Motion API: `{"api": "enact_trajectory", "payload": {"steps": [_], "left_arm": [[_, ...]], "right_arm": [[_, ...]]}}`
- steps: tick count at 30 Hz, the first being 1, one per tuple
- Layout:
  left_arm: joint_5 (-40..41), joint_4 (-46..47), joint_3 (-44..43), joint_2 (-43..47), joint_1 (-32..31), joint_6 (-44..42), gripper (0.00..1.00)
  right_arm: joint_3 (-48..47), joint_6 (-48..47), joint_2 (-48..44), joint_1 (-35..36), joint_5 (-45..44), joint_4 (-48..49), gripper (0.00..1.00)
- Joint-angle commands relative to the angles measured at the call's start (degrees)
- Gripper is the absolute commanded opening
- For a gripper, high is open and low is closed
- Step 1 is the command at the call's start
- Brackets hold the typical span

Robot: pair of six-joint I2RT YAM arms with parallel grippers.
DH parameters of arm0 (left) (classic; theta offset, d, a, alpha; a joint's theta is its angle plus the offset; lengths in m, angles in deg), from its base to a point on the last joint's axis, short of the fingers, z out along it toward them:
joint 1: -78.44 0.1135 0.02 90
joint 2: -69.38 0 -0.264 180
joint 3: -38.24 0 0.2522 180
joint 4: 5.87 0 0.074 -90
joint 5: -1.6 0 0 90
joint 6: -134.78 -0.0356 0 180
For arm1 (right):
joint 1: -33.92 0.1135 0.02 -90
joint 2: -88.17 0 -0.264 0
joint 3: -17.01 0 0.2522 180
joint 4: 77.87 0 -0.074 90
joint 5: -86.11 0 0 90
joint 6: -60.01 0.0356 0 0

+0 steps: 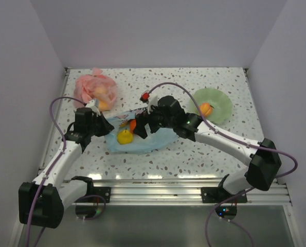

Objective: Untie the knot of the plastic bag and take out the fruit

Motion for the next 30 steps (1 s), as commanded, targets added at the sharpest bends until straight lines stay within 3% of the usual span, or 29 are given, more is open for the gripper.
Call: {"api": "enact_trajectory", "payload": {"steps": [1,8,25,28,30], "left_arm": [[0.3,0.4,-1.6,-0.2,-0.3,0.4,0.0],[0.0,0.1,-1.5,-0.1,-0.3,0.7,0.0],[-0.3,-1.5,-1.2,1.7,-0.7,2.0,0.0],[-0.2,-1.9,-1.7,1.6,-1.3,1.9,0.0],[0.1,-2.1,-2.0,1.6,-1.4,1.6,0.0]], "right_arm": [[0.7,-0.2,4.1,2.0,1.6,6.6,0.91],[-0.9,1.9,13.3,3.5,-0.2,12.7,0.82],[-9.9,2.2,30.4,5.5,-3.0,18.3,0.79],[-10.2,1.8,31.4,5.5,-3.4,18.1,0.7],[-9.5,1.6,31.6,5.5,-3.6,18.3,0.58]]}}
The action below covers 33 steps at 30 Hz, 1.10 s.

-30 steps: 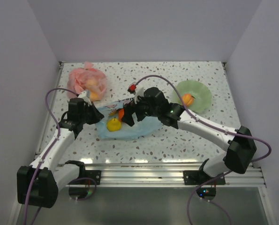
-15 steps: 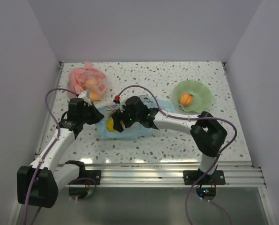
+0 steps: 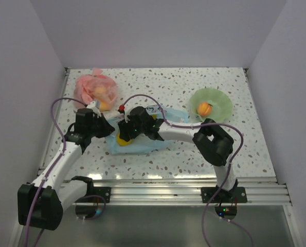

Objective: Untie the knot of the plastic bag and take out the fruit

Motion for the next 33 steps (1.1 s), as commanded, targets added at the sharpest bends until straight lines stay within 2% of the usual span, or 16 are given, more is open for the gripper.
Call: {"api": "enact_trajectory", "payload": {"steps": [1,2,5,6,8,9,13,21,26,29,33], "left_arm": [[0.5,-0.5,-2.1,0.6,-0.6,0.9,0.0],[0.6,-0.6,-2.1,0.6,-0.7,0.8,0.0],[1.0,-0.7,-2.0,0.6,-0.6,0.6,0.0],[1.0,-0.8,-2.0,0.6,-0.6,0.6,0.0],[1.3,-0.7,-2.1,0.6,-0.6,0.6,0.0],[1.4,-0.7,-2.2,0.7,-0.6,0.4,0.0],[2.7,-0.7,-2.6,0.2,-0.7,0.0,0.0],[3.3,-0.1,-2.3,-0.7,-0.7,0.1,0.0],[3.2,0.3,-1.8,-1.1,-0.7,0.2,0.0],[3.0,0.5,-1.7,-1.1,-0.8,0.2,0.0],[2.6,0.8,-1.5,-1.0,-0.7,0.0,0.0]], "right_arm": [[-1.4,-0.2,0.3,0.3,-1.2,2.2,0.52],[-1.0,-0.4,0.0,0.3,-1.2,1.9,0.42],[1.0,-0.8,-2.3,0.3,-1.0,1.7,0.31],[1.6,-1.0,-3.1,0.2,-1.0,1.4,0.24],[3.5,-2.1,-6.0,0.3,-0.9,0.5,0.18],[4.2,-2.4,-7.2,0.3,-0.7,-0.4,0.12],[7.7,-4.2,-13.6,0.3,-0.1,-3.7,0.02],[6.9,-6.2,-29.2,0.1,-1.0,-9.5,0.0],[2.1,-9.8,-33.8,-0.6,-5.8,-14.6,0.0],[0.2,-11.5,-36.5,-3.0,-12.0,-17.1,0.0],[0.3,-9.7,-38.9,-12.2,-19.6,-18.5,0.0]]}}
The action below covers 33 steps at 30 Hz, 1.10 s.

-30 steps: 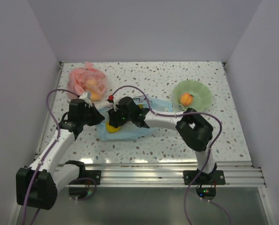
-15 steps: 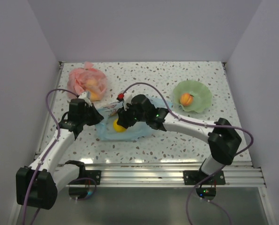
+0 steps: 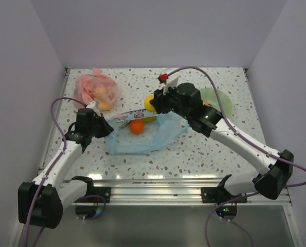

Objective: Untie the knot of the plastic bag and take out the fruit

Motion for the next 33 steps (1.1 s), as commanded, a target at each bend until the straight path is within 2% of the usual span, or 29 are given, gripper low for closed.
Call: {"api": "enact_trajectory", "payload": {"steps": [1,5,9,15,22,27,29,31,33], "left_arm": [[-0.5,1.7,-1.2,0.0,-0.4,0.1,0.0],[-2.2,2.2,-1.2,-0.3,-0.4,0.1,0.0],[-2.6,2.4,-1.0,0.2,-0.4,-0.1,0.0],[-4.7,2.9,-0.6,0.2,-0.4,-0.3,0.0],[-5.5,3.9,0.2,0.8,-0.5,-0.3,0.0],[-5.7,4.1,0.2,1.1,-0.5,-0.7,0.0],[-5.9,4.0,0.2,1.0,-0.5,-0.7,0.0],[-6.2,4.4,0.4,1.0,-0.5,-0.7,0.0],[-6.2,4.4,0.5,0.9,-0.5,-0.7,0.0]], "right_arm": [[-1.7,0.0,-3.0,-8.0,-12.6,-3.0,0.0],[-0.7,-0.4,-2.4,-15.7,-21.4,-4.2,0.0],[2.6,0.3,-1.1,-26.6,-22.3,0.5,0.0],[3.7,3.1,7.3,-36.7,-22.1,6.2,0.0],[-1.7,2.7,20.1,-41.8,-21.3,6.4,0.0],[-2.7,2.4,25.3,-43.0,-20.9,6.4,0.0],[-3.1,2.0,27.0,-43.2,-19.0,6.5,0.07],[-4.0,1.7,28.0,-43.1,-17.6,6.2,0.23],[-4.7,1.4,29.1,-43.1,-16.0,5.2,0.33]]}}
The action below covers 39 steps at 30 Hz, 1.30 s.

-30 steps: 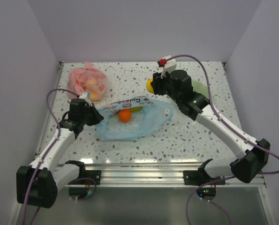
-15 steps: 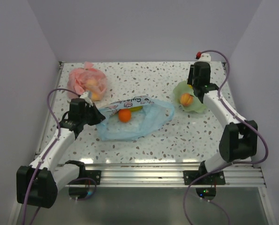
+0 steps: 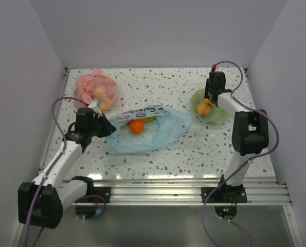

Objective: Untie the knot of the plastic bag and take out the fruit

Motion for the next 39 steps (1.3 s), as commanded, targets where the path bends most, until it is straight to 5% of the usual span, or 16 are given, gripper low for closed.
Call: {"api": "enact_trajectory", "payload": {"steps": [1,2,5,9,16,25,31,39], "left_arm": [[-1.7,3.1,0.4,0.7,-0.4,-0.6,0.0],[-1.6,3.1,0.3,0.6,-0.4,-0.6,0.0],[-1.6,3.3,0.3,0.5,-0.5,-0.6,0.0],[-1.9,3.2,0.2,0.6,-0.4,-0.4,0.0],[-1.0,2.3,-1.0,0.0,-0.4,-0.7,0.0],[0.6,1.3,-2.6,-1.4,-0.4,-0.7,0.01],[1.1,1.3,-3.5,-1.8,-0.5,-0.4,0.01],[1.0,1.1,-4.4,-2.1,-0.4,-0.4,0.01]], "right_arm": [[-4.0,-0.5,0.8,0.0,3.4,1.7,0.39],[-4.1,-0.8,0.8,0.1,4.1,1.8,0.54],[-4.8,-1.4,0.4,0.1,5.5,0.6,0.76],[-5.2,-2.3,-2.4,0.2,7.9,-0.9,0.89],[-6.2,-5.2,-10.5,3.3,12.7,-6.5,0.93],[-3.8,-3.9,-20.8,20.5,17.2,-10.0,0.93],[3.5,3.8,-25.0,34.1,23.1,-4.7,0.92],[12.5,7.0,-21.9,41.3,30.2,2.4,0.93]]}}
